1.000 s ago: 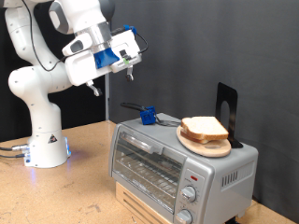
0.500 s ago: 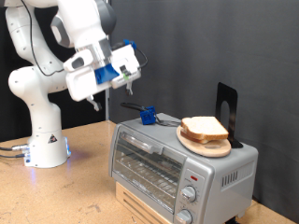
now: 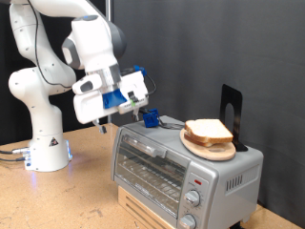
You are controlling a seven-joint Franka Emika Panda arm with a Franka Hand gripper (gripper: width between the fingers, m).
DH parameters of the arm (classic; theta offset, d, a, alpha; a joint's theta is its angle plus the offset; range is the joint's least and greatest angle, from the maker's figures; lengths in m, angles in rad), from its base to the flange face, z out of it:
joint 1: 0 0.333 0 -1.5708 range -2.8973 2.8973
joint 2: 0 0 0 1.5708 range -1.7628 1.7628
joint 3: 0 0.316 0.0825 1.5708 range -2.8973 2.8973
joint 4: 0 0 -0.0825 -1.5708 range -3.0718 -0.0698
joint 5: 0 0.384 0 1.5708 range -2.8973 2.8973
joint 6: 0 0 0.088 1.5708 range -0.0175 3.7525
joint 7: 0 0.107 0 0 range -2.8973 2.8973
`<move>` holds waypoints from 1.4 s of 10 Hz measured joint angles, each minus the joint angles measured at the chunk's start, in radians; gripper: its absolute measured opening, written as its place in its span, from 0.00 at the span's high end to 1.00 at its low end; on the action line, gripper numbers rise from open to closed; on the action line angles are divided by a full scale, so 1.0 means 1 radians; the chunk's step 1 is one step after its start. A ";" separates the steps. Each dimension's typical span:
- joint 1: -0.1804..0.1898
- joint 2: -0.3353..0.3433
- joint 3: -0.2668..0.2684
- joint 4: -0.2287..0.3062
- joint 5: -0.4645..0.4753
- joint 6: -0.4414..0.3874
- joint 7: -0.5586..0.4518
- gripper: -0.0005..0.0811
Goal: Make a piece of toast with the oven
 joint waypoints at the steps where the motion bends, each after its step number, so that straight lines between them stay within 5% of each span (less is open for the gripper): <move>1: 0.000 0.019 0.003 -0.010 -0.001 0.028 0.000 0.00; 5: -0.018 0.063 0.007 -0.040 -0.048 0.119 0.004 0.00; 9: -0.150 0.078 0.006 -0.046 -0.209 0.119 0.047 0.00; 14: -0.282 0.191 0.004 -0.018 -0.391 0.128 0.176 0.00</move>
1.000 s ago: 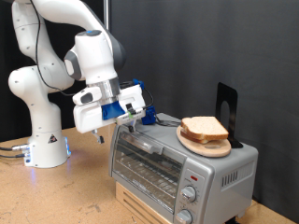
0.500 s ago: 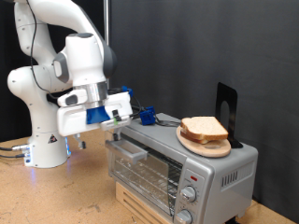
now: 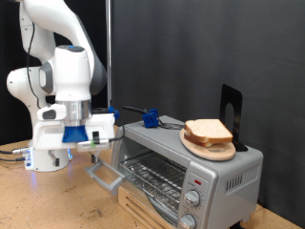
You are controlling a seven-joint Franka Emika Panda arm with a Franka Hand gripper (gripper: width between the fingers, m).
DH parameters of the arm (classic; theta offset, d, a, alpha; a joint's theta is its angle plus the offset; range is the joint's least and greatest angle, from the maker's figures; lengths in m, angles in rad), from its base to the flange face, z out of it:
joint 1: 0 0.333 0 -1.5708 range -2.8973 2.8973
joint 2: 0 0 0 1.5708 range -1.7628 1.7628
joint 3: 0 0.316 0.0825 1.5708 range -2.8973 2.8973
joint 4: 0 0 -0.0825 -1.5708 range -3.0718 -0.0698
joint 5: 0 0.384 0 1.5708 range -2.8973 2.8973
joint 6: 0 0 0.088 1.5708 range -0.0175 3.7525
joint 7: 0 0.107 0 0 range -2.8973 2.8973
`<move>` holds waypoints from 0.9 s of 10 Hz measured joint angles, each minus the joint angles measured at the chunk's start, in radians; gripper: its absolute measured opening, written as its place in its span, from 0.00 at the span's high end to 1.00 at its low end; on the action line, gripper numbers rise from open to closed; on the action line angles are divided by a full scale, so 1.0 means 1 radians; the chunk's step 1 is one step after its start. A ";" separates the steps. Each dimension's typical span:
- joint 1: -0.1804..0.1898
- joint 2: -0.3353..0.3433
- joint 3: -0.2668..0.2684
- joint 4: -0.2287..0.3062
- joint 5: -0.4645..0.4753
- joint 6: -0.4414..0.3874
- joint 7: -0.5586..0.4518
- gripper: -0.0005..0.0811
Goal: Make a piece of toast with the oven
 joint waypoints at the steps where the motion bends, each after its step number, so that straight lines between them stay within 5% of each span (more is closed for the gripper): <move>1: -0.019 0.035 -0.001 0.009 -0.041 0.006 0.045 0.00; 4: -0.050 0.149 -0.010 0.043 -0.128 0.041 0.140 0.00; 9: -0.059 0.317 -0.025 0.114 -0.140 0.122 0.167 0.00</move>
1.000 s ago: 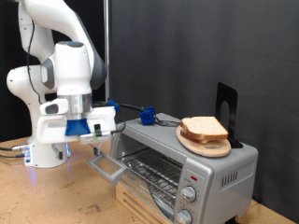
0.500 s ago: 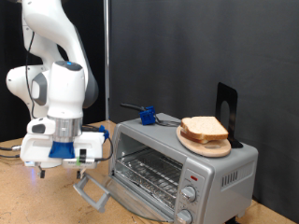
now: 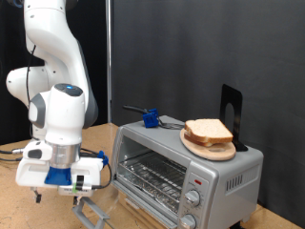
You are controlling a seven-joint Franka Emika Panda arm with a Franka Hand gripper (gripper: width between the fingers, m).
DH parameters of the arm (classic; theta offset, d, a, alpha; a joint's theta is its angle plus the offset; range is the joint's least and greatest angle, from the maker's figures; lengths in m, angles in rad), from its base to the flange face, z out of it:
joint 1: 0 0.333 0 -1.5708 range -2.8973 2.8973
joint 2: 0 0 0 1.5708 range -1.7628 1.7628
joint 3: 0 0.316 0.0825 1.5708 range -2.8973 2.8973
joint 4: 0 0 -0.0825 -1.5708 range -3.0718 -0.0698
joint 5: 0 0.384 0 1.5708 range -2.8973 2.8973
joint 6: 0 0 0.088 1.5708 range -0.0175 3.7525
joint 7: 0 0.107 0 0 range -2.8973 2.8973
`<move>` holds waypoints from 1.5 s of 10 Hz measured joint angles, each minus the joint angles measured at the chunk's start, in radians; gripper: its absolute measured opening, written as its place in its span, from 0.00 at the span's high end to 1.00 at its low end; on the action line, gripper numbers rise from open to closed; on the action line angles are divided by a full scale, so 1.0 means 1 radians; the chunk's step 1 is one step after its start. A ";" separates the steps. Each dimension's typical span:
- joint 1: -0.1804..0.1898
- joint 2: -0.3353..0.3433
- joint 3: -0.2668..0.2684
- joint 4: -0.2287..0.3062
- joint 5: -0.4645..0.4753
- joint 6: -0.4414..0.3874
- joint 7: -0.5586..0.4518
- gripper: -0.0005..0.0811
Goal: Make a piece of toast with the oven
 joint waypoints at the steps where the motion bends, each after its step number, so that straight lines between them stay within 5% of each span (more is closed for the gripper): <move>1: 0.000 0.013 0.000 0.006 0.005 0.005 -0.004 0.00; 6: 0.001 0.038 -0.005 0.015 -0.014 0.022 -0.002 0.00; 11: 0.021 0.079 -0.021 0.007 -0.153 0.048 0.101 0.00; 13: 0.019 0.082 -0.016 0.006 -0.142 0.055 0.092 0.00; 15: -0.013 0.050 0.027 -0.005 0.002 0.051 -0.065 0.00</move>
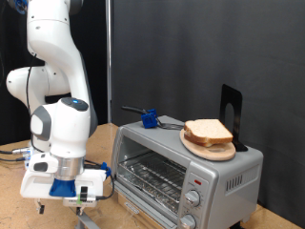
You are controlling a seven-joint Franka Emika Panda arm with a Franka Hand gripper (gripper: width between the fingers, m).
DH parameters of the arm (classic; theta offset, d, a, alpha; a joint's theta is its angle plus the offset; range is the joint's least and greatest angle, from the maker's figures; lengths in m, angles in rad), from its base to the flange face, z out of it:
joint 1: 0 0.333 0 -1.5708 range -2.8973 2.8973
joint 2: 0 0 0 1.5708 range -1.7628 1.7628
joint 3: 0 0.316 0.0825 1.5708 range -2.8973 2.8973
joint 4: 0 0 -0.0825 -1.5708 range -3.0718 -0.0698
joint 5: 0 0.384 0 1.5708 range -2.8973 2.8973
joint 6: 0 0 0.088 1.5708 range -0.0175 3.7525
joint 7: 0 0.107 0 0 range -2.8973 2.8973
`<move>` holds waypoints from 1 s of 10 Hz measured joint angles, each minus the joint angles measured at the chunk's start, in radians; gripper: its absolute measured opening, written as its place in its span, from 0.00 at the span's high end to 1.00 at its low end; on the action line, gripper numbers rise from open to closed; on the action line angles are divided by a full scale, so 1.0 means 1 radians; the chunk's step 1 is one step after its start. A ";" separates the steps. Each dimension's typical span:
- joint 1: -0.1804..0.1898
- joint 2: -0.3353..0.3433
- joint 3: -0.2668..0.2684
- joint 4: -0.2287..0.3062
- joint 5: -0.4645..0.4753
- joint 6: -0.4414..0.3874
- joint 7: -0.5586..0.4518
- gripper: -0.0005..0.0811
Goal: Make a piece of toast with the oven
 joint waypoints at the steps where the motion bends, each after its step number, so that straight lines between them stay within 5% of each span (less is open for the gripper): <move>1: -0.023 -0.039 0.027 -0.014 0.111 -0.012 -0.131 0.00; 4: -0.046 -0.167 0.065 -0.057 0.436 -0.013 -0.474 0.00; 6: -0.046 -0.209 0.066 -0.084 0.453 -0.017 -0.490 0.00; 10: 0.004 -0.311 0.044 -0.052 1.098 -0.252 -1.098 0.00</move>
